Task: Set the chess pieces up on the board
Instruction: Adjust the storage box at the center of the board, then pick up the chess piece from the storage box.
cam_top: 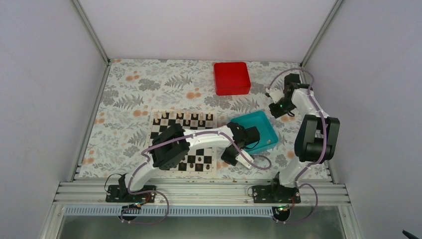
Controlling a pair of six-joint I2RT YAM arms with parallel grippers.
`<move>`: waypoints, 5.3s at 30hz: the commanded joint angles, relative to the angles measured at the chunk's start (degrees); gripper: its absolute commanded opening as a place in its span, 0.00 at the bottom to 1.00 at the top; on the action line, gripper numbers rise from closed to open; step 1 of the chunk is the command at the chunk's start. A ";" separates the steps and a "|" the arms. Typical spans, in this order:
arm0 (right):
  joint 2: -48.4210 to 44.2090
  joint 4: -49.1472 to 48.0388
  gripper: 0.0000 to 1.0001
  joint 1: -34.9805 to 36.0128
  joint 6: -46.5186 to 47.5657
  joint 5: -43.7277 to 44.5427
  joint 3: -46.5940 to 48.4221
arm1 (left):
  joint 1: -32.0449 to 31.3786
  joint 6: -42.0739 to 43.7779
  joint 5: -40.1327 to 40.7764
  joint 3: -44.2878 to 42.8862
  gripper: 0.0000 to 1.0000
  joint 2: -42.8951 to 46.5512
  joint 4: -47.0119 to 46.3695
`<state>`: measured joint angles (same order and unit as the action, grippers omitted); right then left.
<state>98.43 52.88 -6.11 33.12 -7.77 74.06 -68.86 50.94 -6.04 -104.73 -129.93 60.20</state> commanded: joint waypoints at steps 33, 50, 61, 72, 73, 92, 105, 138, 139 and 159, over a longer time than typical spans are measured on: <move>17.25 8.16 0.05 11.32 8.25 -6.27 11.59 | -5.52 0.34 -1.13 -31.77 0.02 -17.33 2.04; 14.59 5.18 0.05 9.91 5.73 -2.93 12.36 | -6.50 -0.70 8.04 -5.11 0.02 6.55 -1.19; -0.26 5.90 0.17 6.41 4.34 0.64 3.41 | 6.83 -0.80 11.76 1.99 0.02 16.31 -9.06; -10.42 8.51 0.11 6.56 3.03 0.54 -6.09 | 13.42 0.61 11.74 -0.02 0.33 12.00 -16.72; -10.56 8.58 0.07 6.63 2.86 0.11 -7.04 | 13.74 0.69 13.27 0.07 0.38 11.75 -18.17; -12.65 1.90 0.12 6.94 -1.41 5.34 -15.37 | 18.62 2.36 19.74 -9.69 0.44 -2.13 -17.95; -8.08 -1.96 0.06 6.91 -2.76 5.35 -13.22 | 19.03 1.83 14.06 -10.34 0.42 -2.45 -12.56; -11.49 1.64 0.40 6.82 -0.44 8.84 -4.08 | 13.06 0.17 15.92 -3.07 0.59 8.35 -5.39; -12.40 3.56 0.41 6.86 -0.24 7.26 -3.88 | 13.24 0.37 16.92 -2.77 0.60 9.15 -5.37; -9.34 1.03 0.50 10.16 -0.19 6.89 -13.00 | 35.56 1.00 17.14 3.52 1.00 32.09 -15.59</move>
<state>88.77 56.82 3.44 33.12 -2.81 62.00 -34.57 52.71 13.30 -104.38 -101.67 48.53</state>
